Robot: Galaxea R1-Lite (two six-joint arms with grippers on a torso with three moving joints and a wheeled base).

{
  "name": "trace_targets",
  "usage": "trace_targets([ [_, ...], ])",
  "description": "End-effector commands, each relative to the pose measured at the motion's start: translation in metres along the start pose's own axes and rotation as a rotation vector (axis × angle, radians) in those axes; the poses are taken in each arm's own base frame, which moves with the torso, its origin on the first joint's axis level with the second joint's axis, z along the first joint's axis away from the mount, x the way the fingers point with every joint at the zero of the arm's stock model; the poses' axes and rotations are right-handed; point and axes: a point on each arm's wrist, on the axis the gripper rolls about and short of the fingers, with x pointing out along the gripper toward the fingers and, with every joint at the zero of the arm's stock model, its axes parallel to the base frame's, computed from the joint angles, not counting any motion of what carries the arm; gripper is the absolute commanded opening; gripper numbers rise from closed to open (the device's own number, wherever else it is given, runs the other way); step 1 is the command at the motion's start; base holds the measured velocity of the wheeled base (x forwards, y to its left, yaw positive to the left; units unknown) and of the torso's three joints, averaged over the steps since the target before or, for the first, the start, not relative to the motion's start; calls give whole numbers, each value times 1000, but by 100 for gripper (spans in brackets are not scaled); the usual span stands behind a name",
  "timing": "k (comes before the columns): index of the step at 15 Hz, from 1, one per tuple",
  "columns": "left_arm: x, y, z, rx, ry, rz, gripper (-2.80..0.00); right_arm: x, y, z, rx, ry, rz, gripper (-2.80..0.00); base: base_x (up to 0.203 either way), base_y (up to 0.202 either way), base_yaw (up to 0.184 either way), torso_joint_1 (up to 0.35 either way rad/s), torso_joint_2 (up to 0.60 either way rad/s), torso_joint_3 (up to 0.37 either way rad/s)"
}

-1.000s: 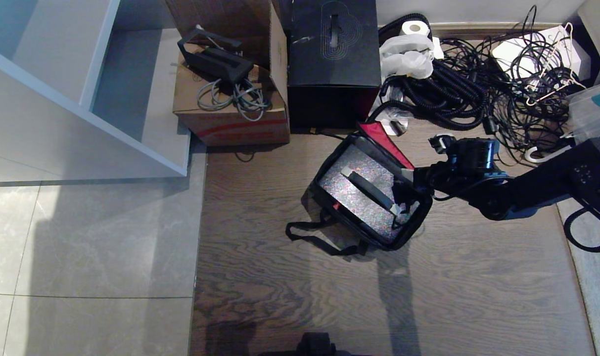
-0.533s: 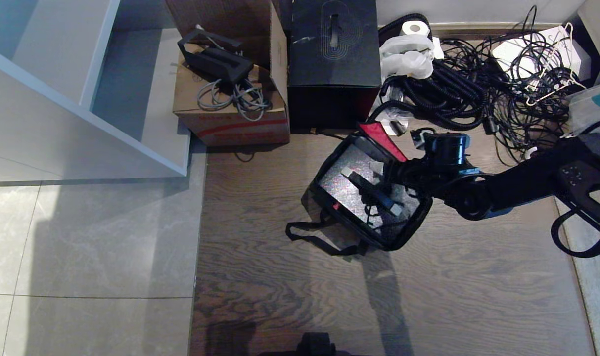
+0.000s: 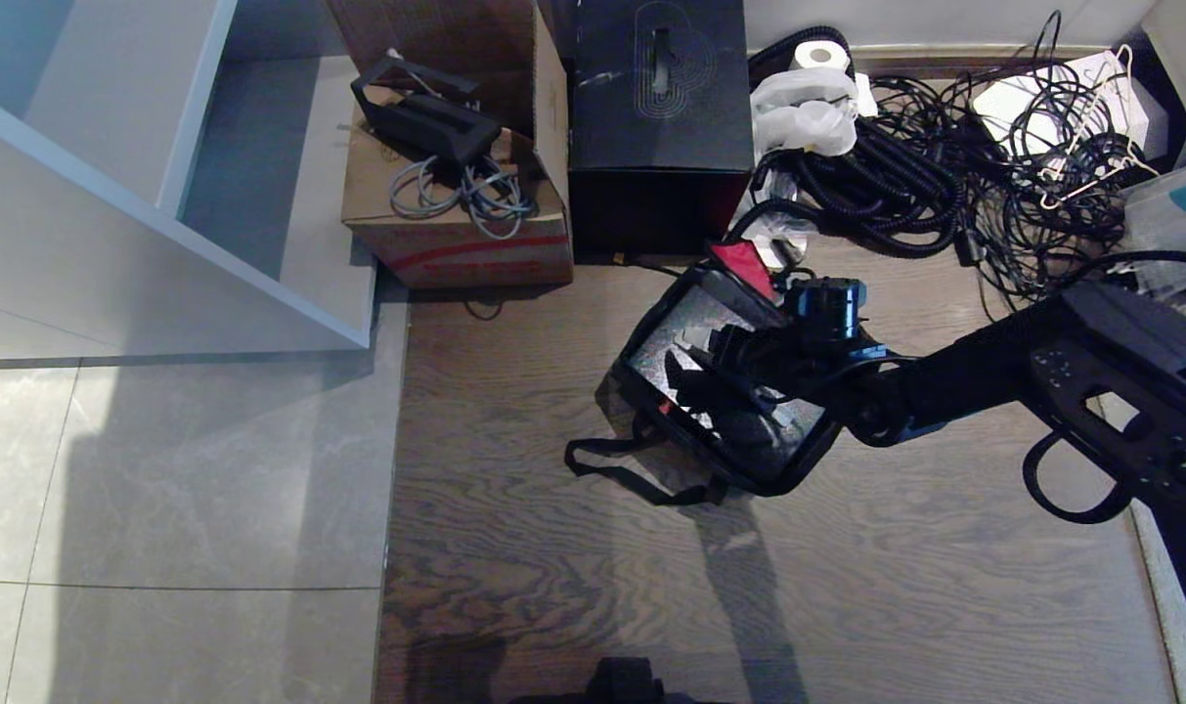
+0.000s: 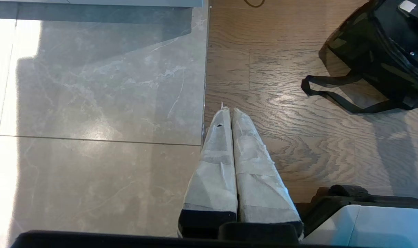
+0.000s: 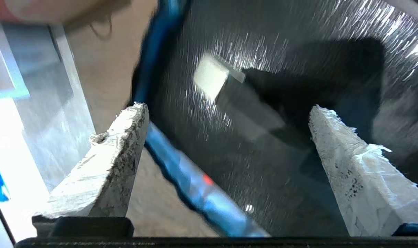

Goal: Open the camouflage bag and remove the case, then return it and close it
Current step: Close the top of the storage box

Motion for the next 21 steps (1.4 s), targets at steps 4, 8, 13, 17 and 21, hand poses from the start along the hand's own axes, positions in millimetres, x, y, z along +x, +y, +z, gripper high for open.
trace_targets([
  [4, 0, 0, 0, 0, 0, 0, -280, -6, -14, -36, 27, 220, -100, 0, 0, 0, 0, 0, 0, 0],
  [8, 0, 0, 0, 0, 0, 0, -280, -33, -18, -50, 62, 383, -140, 0, 0, 0, 0, 0, 0, 0],
  [13, 0, 0, 0, 0, 0, 0, -280, -58, -13, -32, 62, 350, -136, 0, 0, 0, 0, 0, 0, 0],
  [17, 0, 0, 0, 0, 0, 0, -280, -103, -31, -1, 6, 295, -192, 0, 0, 0, 0, 0, 0, 0],
  [21, 0, 0, 0, 0, 0, 1, -280, -147, -76, -5, -242, 409, -318, 0, 0, 0, 0, 0, 0, 0],
])
